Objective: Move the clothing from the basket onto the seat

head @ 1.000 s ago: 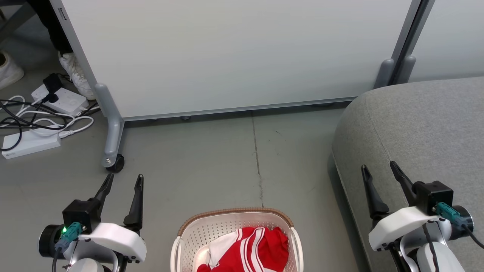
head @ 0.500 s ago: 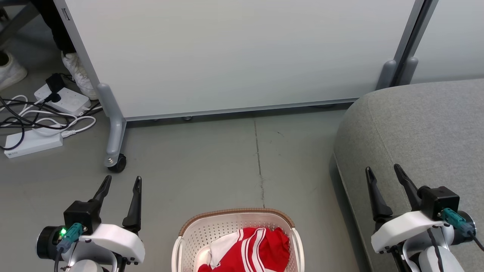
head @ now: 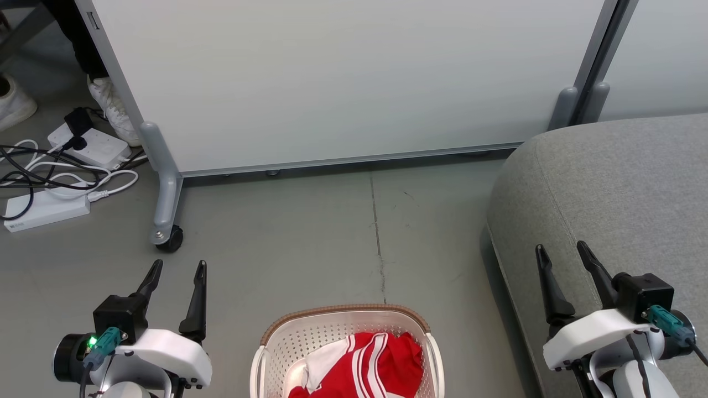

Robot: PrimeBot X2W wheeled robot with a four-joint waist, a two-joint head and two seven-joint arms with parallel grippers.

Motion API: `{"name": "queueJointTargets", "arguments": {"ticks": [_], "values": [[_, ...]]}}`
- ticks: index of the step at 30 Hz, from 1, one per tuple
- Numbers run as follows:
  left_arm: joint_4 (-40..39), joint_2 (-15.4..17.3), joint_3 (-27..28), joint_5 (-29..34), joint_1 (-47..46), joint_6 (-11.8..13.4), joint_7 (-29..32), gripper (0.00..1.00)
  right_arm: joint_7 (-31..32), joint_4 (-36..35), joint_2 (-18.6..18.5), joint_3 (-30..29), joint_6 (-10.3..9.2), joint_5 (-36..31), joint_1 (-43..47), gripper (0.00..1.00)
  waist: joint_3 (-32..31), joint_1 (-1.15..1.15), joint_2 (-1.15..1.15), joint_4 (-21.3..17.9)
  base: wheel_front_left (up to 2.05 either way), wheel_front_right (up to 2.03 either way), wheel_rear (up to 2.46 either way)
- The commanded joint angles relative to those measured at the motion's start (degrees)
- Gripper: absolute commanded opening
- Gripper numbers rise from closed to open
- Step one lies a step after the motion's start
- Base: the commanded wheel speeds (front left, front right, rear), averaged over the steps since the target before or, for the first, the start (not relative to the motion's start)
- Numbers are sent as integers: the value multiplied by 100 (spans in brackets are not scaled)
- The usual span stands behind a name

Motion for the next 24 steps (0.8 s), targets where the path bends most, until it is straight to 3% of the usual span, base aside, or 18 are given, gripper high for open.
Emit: {"name": "queueJointTargets", "arguments": {"ticks": [1,12,24], "values": [[-14,51,-6,2,41,41,11,100,13,-35,-49,-29,13,-40,31,100,7,0,0,2,0,0,0],[-13,20,-198,62,-85,10,60,100,127,-142,-49,-53,13,-177,-62,100,169,0,0,-41,0,0,0],[618,-352,-990,263,-714,-402,51,100,201,-496,-47,21,13,-327,-488,100,1103,0,0,-400,0,0,0]]}}
